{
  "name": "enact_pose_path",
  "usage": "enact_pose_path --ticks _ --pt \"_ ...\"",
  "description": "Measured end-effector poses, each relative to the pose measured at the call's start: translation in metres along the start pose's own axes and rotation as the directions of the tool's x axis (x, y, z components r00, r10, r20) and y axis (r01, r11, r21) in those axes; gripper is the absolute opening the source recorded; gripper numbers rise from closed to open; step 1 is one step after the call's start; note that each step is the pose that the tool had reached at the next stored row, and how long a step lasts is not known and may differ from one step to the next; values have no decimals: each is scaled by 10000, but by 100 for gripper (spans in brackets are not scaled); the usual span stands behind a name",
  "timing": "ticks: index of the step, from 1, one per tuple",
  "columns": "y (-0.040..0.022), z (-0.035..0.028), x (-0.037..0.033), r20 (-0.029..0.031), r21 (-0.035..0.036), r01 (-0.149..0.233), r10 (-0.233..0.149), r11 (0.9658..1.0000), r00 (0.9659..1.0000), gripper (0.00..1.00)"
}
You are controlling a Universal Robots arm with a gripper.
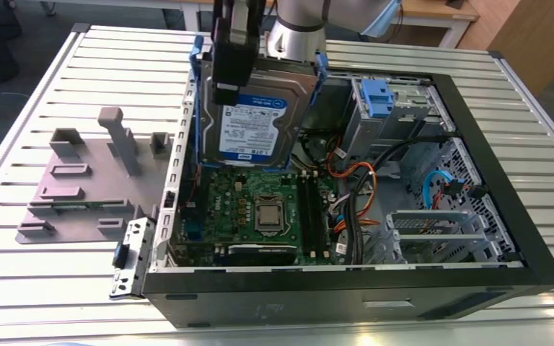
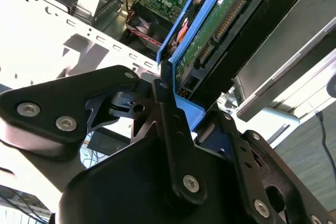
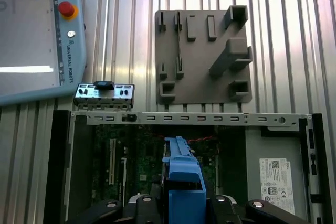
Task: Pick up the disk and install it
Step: 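Pick up the disk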
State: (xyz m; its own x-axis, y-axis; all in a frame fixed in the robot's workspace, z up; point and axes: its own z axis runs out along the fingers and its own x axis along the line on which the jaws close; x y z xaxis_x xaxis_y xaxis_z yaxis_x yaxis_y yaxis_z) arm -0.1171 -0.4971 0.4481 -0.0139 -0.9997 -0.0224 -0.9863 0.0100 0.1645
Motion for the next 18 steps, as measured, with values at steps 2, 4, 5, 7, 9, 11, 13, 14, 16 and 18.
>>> enact_pose_path --ticks 2,4,5,7,9,11,13,14,16,18 --pt "-5 1 7 1 0 0 0 10000 10000 37" --pt "-9 0 14 -1 -1 0 0 10000 10000 37" --pt "-11 0 18 -1 -1 0 0 10000 10000 37" --pt "-16 1 25 0 -1 0 0 10000 10000 37" --pt "-22 2 34 1 -1 0 0 10000 10000 37" --pt "-26 2 42 0 -1 0 0 10000 10000 37" --pt "-31 2 50 0 -1 0 0 10000 10000 37" --pt "-33 3 54 0 -1 0 0 10000 10000 37" --pt "-37 3 61 0 -2 0 0 10000 10000 37" --pt "-41 3 68 0 -1 0 0 10000 10000 37"
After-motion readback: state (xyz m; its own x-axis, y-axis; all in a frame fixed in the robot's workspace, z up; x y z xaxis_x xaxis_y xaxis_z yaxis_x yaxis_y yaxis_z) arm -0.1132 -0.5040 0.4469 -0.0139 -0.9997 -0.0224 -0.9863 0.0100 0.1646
